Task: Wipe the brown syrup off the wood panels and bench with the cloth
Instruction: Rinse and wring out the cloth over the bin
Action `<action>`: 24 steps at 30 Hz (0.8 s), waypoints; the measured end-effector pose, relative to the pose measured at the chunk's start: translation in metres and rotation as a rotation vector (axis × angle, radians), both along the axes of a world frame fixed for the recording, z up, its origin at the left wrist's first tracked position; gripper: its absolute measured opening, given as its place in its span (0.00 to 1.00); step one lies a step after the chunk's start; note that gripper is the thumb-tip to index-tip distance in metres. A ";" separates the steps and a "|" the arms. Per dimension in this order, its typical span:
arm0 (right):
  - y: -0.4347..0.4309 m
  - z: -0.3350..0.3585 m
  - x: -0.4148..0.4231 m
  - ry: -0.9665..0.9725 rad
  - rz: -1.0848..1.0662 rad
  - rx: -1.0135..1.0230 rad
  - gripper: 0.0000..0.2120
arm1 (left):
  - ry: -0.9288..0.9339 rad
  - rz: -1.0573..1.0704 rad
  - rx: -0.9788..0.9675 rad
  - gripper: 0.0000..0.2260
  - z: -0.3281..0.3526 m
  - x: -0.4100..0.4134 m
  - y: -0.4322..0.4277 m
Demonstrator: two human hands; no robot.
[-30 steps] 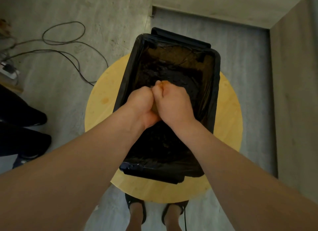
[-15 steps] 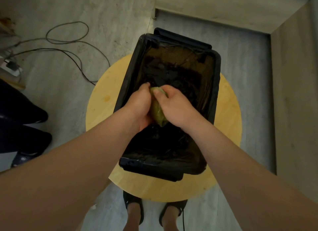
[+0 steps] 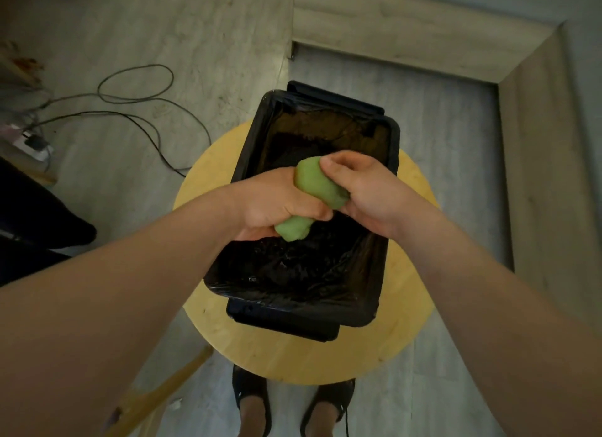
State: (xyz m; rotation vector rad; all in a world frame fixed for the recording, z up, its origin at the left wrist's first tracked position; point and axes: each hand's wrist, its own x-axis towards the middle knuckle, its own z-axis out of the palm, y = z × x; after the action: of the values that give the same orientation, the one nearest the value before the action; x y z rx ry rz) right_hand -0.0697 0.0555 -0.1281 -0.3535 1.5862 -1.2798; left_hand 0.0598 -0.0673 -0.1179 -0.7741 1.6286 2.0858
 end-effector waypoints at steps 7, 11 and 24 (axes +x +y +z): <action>0.013 0.032 -0.004 0.706 0.709 0.061 0.45 | -0.106 0.028 -0.190 0.07 0.015 -0.005 -0.001; 0.011 0.025 -0.001 0.808 0.800 0.208 0.58 | -0.069 0.067 0.057 0.15 0.019 -0.012 -0.002; 0.010 0.023 -0.007 0.715 0.612 0.063 0.29 | 0.015 -0.136 0.043 0.22 0.014 -0.007 -0.005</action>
State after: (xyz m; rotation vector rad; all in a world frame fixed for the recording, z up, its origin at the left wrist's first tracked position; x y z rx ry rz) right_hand -0.0772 0.0656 -0.1047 -1.2529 1.8709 -0.6416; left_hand 0.0529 -0.0720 -0.1040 -0.6167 1.5919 2.0292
